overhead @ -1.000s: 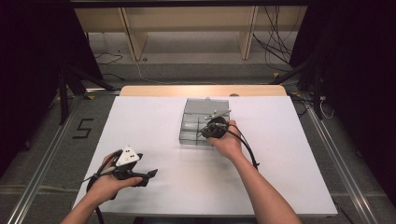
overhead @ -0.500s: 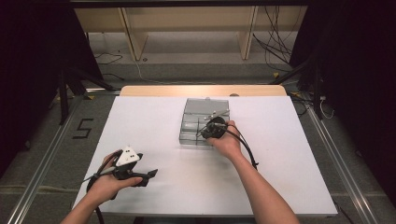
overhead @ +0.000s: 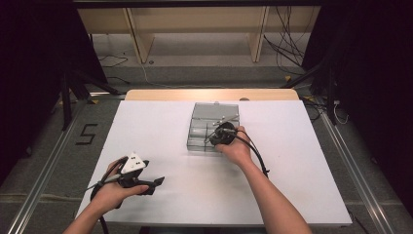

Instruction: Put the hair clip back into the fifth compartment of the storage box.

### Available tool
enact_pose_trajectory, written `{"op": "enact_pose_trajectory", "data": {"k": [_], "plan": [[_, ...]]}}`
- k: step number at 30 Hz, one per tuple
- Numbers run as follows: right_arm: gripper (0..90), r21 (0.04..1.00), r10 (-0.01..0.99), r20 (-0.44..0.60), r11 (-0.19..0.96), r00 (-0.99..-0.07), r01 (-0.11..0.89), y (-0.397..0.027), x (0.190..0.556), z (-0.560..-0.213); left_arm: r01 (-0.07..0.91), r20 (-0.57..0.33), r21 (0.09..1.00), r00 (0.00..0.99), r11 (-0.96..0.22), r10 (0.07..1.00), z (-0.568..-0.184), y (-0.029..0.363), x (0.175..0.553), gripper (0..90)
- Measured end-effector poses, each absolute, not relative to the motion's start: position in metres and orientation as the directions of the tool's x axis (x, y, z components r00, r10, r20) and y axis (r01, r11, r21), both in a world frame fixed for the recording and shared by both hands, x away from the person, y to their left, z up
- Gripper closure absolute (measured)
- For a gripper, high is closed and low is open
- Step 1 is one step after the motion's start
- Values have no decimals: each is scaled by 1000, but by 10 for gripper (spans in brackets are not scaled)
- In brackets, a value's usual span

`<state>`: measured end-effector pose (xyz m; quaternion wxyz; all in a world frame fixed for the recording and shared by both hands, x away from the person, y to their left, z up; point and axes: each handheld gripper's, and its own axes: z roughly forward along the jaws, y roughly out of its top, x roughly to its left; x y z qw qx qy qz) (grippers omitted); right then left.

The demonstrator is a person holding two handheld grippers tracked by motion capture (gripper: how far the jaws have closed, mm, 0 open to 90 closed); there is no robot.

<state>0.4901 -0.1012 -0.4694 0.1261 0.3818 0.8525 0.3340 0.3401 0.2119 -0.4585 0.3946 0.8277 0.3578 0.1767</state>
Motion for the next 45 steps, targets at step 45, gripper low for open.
{"op": "enact_pose_trajectory", "data": {"k": [45], "plan": [[613,738,756,66,402,-651,542,-157,448,-441,454,12,779,679,-432,734,-459,211,340,182]]}}
